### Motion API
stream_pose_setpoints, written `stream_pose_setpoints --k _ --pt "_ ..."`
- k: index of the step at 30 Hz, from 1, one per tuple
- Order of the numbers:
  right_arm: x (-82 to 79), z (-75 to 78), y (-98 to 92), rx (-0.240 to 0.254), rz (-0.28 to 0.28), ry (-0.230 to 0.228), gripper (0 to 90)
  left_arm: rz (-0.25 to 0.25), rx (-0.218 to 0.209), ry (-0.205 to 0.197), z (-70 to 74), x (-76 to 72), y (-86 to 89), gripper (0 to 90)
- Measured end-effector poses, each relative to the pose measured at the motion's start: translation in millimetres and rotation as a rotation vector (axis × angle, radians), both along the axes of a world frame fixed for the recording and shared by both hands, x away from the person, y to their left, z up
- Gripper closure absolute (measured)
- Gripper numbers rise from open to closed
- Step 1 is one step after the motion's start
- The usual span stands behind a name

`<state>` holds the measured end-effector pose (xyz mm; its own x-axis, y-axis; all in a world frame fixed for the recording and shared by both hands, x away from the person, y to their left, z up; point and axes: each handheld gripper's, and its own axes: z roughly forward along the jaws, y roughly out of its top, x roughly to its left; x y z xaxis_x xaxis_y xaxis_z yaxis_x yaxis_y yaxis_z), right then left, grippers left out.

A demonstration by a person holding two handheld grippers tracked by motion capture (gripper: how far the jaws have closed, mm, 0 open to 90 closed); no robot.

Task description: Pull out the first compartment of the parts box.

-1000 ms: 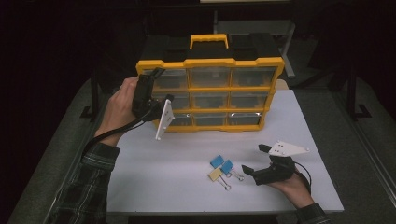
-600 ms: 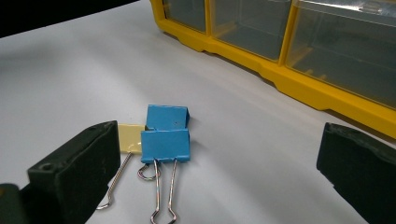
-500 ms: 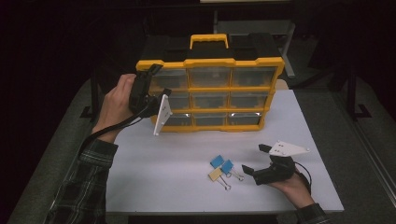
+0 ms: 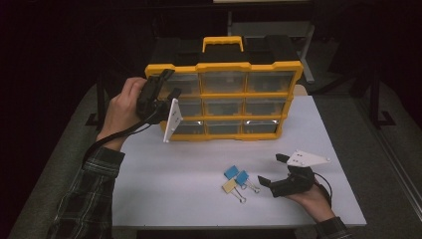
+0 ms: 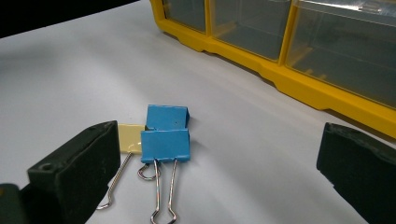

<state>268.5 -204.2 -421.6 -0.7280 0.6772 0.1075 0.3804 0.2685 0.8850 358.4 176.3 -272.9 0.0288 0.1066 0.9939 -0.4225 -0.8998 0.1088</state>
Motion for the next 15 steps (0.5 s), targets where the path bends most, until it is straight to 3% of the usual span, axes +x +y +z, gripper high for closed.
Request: stream_pose_setpoints --k 9,15 --pt "0.1 0.0 -0.3 0.000 0.000 0.000 0.0 0.010 0.002 -0.005 1.2 0.7 0.3 38.7" --pt "0.1 -0.1 -0.1 0.000 0.000 0.000 0.0 0.012 0.001 -0.020 1.0 0.9 -0.2 47.1"
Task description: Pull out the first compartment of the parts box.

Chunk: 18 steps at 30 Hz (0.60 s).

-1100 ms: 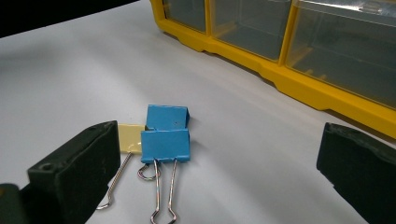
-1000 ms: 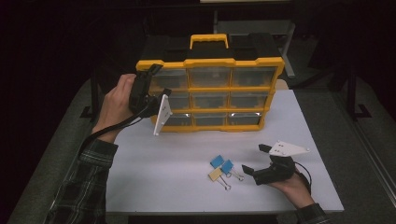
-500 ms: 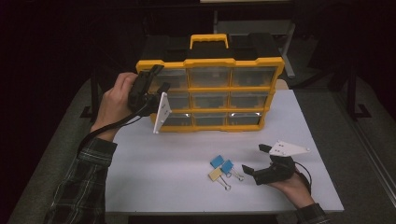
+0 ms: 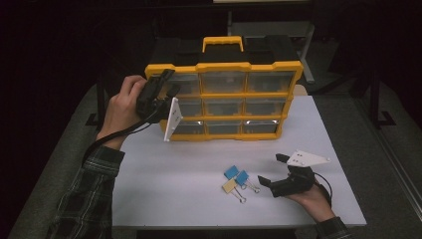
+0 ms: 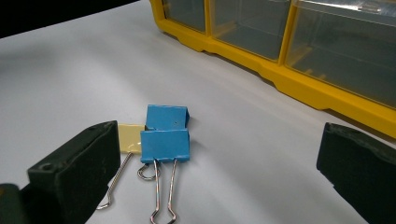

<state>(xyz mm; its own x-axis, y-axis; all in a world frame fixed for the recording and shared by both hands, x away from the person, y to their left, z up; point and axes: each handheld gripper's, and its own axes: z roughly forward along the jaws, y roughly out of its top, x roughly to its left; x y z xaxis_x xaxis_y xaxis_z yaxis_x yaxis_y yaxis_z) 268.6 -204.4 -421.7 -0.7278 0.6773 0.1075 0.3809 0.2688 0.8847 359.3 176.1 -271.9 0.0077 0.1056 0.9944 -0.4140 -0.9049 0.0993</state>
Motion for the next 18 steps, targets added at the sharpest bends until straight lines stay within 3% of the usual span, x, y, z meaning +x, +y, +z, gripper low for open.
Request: stream_pose_setpoints --k 18 --pt "-0.1 0.0 -0.3 0.000 0.000 -0.001 0.0 0.017 0.015 -0.011 2.2 -1.8 -2.6 67.9"
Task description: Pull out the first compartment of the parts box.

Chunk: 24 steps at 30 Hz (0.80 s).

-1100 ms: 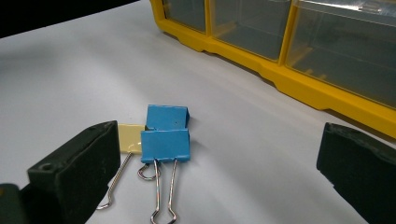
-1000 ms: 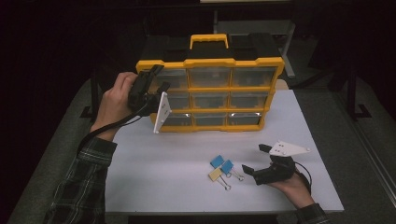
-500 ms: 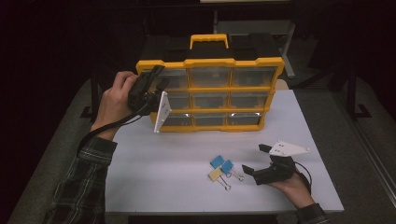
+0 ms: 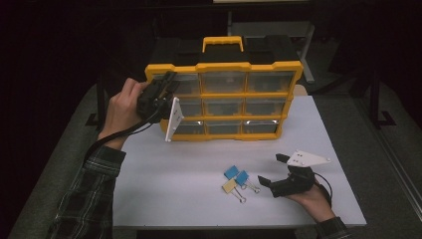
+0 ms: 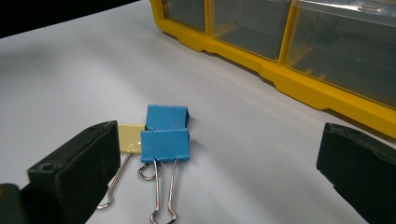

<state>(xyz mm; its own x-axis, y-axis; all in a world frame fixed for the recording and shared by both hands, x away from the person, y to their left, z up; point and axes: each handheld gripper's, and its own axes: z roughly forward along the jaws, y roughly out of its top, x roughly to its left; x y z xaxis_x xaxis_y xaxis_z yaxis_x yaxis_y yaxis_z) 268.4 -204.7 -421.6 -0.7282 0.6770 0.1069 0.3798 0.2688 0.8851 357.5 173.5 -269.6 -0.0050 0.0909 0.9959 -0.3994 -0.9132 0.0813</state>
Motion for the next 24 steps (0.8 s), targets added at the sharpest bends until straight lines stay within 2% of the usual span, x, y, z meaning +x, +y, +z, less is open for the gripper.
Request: stream_pose_setpoints --k 9,16,24 --pt "0.0 0.0 -0.2 0.000 0.000 0.000 0.0 0.006 0.003 0.013 0.5 -0.2 -0.5 76.4" --pt "-0.2 0.0 0.0 0.001 0.001 0.002 0.0 0.006 0.004 0.032 2.5 0.1 -0.1 77.0" --pt "-0.6 0.2 -0.4 0.003 -0.002 0.004 0.0 0.003 0.015 0.031 3.1 -0.2 0.5 78.7"
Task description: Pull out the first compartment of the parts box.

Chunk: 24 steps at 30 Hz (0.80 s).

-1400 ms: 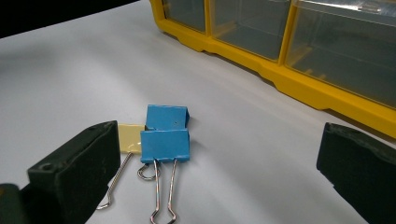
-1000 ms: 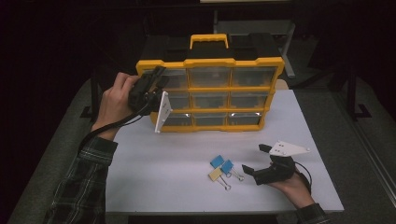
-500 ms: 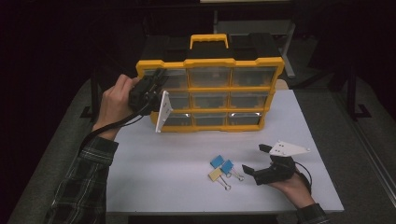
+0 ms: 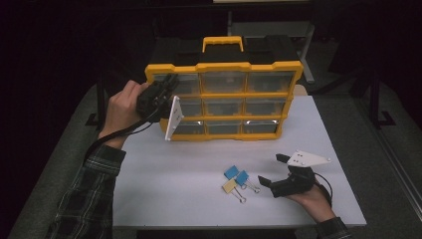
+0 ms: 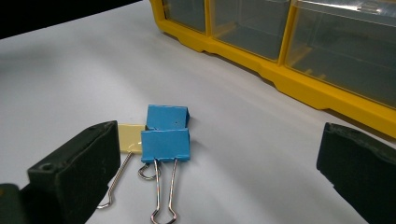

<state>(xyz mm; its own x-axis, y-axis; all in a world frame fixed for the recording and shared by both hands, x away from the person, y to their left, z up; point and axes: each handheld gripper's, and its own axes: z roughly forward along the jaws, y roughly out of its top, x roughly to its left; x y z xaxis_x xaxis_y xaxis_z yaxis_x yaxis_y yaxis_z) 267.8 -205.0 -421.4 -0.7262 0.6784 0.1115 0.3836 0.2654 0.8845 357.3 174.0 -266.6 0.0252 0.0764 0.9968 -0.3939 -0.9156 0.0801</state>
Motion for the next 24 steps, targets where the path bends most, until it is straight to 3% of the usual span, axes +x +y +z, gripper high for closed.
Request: stream_pose_setpoints --k 24 --pt "-0.4 -0.1 -0.7 0.001 -0.003 -0.003 0.0 0.000 0.033 -0.019 -0.9 -11.5 0.7 80.0"
